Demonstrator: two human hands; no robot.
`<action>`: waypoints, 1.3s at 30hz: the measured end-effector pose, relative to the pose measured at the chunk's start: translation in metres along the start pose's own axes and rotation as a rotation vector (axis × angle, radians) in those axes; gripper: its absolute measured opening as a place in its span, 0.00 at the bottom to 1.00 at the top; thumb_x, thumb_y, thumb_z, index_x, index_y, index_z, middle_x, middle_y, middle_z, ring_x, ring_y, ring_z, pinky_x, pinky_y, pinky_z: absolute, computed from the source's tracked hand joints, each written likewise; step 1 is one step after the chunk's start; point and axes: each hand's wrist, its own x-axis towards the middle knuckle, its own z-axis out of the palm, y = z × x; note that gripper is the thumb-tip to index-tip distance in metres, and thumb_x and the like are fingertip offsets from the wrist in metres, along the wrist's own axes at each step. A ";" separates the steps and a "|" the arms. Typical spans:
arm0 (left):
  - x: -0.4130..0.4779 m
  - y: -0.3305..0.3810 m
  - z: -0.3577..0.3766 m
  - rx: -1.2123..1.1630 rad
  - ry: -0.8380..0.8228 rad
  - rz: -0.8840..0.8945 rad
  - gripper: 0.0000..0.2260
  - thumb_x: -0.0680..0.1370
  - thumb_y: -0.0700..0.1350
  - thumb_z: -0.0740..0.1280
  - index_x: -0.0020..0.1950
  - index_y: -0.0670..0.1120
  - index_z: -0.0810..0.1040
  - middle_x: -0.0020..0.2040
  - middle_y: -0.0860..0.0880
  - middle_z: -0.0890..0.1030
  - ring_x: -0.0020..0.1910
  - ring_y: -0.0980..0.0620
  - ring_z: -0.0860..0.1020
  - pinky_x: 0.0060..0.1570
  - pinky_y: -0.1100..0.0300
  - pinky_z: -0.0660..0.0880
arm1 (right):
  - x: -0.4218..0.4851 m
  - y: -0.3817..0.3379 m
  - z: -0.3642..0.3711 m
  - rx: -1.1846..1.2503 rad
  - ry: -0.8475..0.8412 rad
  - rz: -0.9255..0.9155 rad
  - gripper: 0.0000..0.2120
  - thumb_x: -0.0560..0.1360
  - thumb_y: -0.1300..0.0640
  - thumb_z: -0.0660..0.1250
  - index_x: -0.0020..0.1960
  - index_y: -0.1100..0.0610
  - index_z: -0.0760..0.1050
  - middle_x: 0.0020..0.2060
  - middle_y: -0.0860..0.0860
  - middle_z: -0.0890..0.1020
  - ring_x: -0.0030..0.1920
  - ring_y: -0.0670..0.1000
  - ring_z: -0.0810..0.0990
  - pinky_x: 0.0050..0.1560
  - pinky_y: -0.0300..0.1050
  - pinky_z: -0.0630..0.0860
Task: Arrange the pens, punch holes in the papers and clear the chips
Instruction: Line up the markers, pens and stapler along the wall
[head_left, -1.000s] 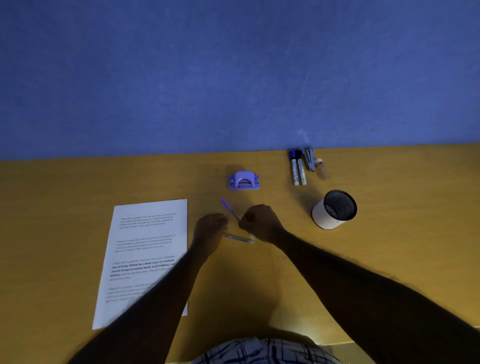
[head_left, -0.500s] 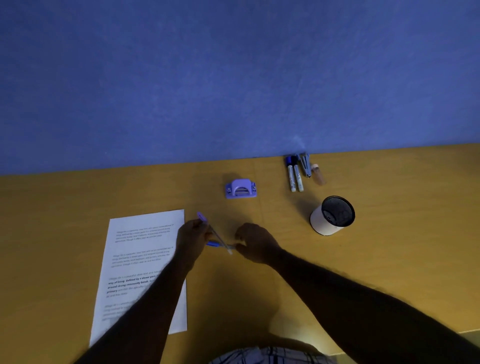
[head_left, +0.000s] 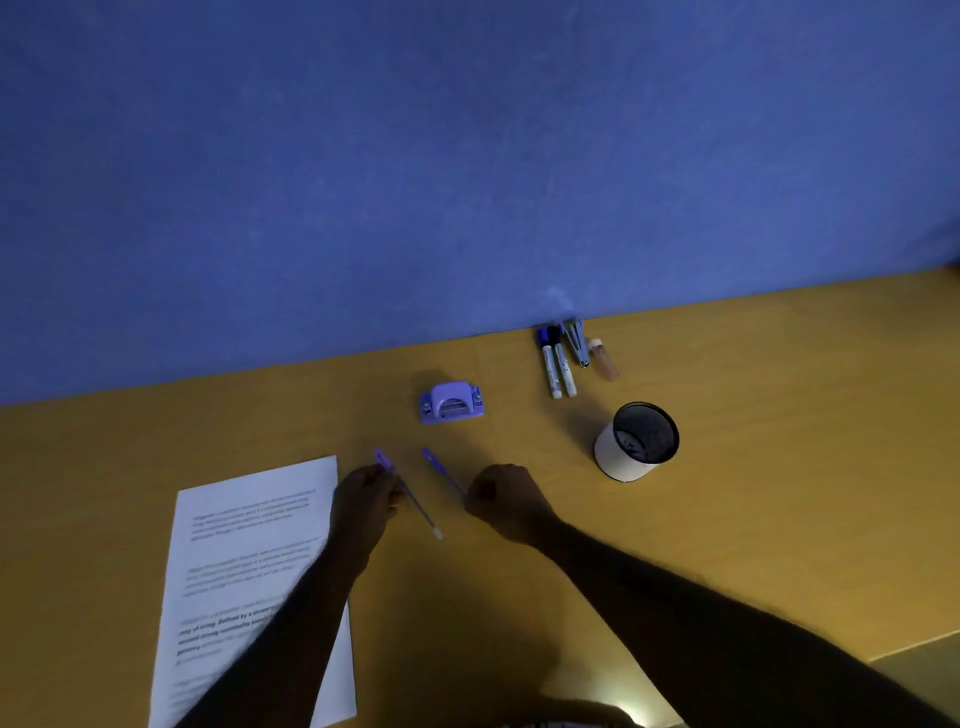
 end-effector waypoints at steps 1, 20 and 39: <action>0.001 0.002 0.008 -0.003 -0.029 -0.003 0.08 0.79 0.43 0.65 0.42 0.45 0.80 0.36 0.47 0.82 0.35 0.53 0.79 0.34 0.60 0.74 | 0.000 0.001 -0.004 0.119 0.024 0.043 0.05 0.72 0.55 0.70 0.41 0.57 0.81 0.39 0.52 0.84 0.38 0.44 0.80 0.38 0.35 0.75; 0.009 0.047 0.115 0.059 -0.219 0.118 0.07 0.79 0.40 0.65 0.47 0.39 0.81 0.43 0.38 0.82 0.40 0.45 0.81 0.45 0.49 0.79 | 0.005 0.032 -0.039 0.744 0.122 0.133 0.07 0.74 0.64 0.70 0.51 0.57 0.78 0.40 0.54 0.86 0.41 0.53 0.87 0.42 0.49 0.84; 0.058 0.086 0.187 -0.030 -0.292 0.056 0.07 0.78 0.34 0.64 0.44 0.44 0.77 0.35 0.44 0.77 0.31 0.53 0.74 0.26 0.68 0.73 | 0.098 0.048 -0.191 0.222 0.456 0.200 0.03 0.68 0.62 0.72 0.40 0.61 0.83 0.32 0.54 0.84 0.33 0.48 0.83 0.36 0.44 0.78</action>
